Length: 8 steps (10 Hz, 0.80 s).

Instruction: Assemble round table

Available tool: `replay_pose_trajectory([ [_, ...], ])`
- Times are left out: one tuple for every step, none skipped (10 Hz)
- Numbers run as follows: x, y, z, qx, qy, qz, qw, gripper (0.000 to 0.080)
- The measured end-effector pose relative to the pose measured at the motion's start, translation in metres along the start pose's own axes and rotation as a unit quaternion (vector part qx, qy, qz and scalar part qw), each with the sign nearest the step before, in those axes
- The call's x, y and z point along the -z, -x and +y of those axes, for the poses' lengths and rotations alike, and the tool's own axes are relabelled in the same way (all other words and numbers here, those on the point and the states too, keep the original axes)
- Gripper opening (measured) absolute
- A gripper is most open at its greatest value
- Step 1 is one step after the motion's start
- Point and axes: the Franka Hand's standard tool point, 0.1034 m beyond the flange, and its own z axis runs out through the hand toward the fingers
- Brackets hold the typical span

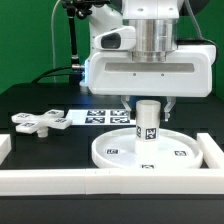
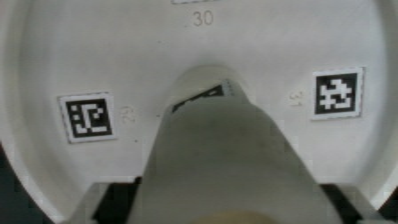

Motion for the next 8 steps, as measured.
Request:
replay_pose_trajectory([
  [-0.0006,-0.0011,0.0028,-0.061,-0.012,0.003,0.998,0.041],
  [-0.0008,-0.0014,0.0044,-0.123,-0.021,0.001,0.992,0.041],
  [-0.0012,-0.0013,0.0052,-0.181,-0.029,-0.002,0.983,0.041],
  [-0.0014,-0.0005,0.0056,-0.229,-0.034,-0.004,0.973,0.041],
  [-0.0016,0.0016,0.0051,-0.296,-0.039,-0.006,0.954,0.041],
  [-0.0016,0.0036,0.004,-0.356,-0.045,-0.012,0.933,0.041],
  [-0.0012,0.0041,0.0023,-0.386,-0.046,-0.014,0.921,0.041],
  [-0.0011,0.0043,0.0016,-0.431,-0.049,-0.019,0.901,0.041],
])
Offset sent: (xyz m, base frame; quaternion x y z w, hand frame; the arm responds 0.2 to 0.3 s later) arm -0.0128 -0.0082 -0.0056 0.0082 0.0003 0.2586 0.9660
